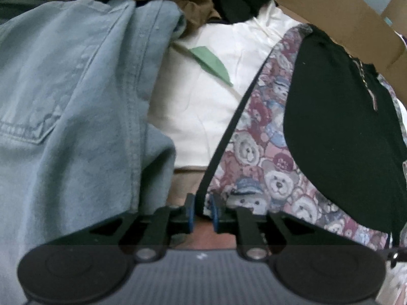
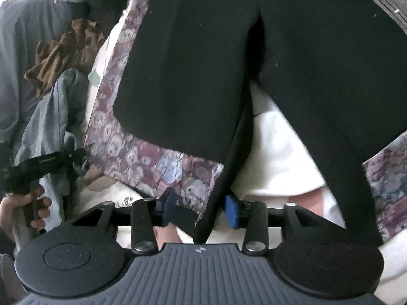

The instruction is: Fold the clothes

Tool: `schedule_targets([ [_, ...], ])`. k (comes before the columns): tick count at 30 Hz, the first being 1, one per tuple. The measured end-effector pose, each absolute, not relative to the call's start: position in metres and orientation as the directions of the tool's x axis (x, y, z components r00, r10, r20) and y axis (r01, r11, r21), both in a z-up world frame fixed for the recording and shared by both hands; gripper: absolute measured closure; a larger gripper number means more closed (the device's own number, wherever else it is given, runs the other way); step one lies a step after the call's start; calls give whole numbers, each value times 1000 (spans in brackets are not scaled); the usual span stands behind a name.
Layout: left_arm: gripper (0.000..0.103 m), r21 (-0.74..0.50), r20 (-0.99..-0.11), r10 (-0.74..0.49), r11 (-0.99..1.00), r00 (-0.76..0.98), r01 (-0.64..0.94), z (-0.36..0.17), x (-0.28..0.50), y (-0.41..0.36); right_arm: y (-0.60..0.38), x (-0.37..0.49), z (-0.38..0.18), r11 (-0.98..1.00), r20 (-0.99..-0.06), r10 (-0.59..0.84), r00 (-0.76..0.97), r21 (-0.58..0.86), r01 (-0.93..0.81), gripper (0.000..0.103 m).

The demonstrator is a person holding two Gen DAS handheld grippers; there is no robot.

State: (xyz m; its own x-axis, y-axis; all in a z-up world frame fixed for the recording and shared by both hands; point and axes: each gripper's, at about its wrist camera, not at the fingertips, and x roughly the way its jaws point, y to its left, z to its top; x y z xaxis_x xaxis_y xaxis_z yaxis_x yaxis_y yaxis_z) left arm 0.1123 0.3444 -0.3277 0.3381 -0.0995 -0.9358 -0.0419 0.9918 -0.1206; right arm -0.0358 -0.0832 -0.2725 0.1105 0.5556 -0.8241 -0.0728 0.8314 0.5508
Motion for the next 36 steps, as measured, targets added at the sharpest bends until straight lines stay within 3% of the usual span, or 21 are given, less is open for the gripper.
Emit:
schedule_targets([
  [9,84,-193,-938,-179,981,298,-18,-337,122,354,-106,-41,-290,779,-783,606,140,619,94,55],
  [13,74,-254,-929,-242,967,279,-9,-345,125,357,-108,-41,-303,739,-756,642,125,654,163,58],
  [15,77,-260,-928,-254,966,271,15,-345,125,355,-105,-43,-307,735,-753,652,93,657,165,99],
  [17,102,-246,-935,-247,969,254,33,-344,126,354,-103,-46,-305,739,-751,656,74,659,144,101],
  [22,103,-189,-945,-186,982,270,15,-322,125,367,-104,-49,-292,752,-756,651,74,655,72,102],
  [26,103,-172,-947,-156,985,280,-33,-306,123,385,-102,-49,-287,765,-766,640,68,643,36,102],
  [30,103,-204,-943,-201,979,265,15,-309,125,381,-105,-49,-294,776,-779,624,58,627,64,97],
  [31,98,-208,-943,-208,978,260,30,-311,125,378,-105,-49,-293,779,-782,620,62,623,63,95],
  [32,91,-199,-945,-203,979,257,43,-313,126,374,-105,-49,-292,781,-783,618,65,622,57,90],
  [34,89,-159,-951,-173,985,257,73,-317,126,365,-104,-50,-288,785,-786,614,73,617,45,78],
  [36,87,-116,-956,-141,987,257,109,-319,126,358,-106,-52,-284,795,-793,601,97,606,32,56],
])
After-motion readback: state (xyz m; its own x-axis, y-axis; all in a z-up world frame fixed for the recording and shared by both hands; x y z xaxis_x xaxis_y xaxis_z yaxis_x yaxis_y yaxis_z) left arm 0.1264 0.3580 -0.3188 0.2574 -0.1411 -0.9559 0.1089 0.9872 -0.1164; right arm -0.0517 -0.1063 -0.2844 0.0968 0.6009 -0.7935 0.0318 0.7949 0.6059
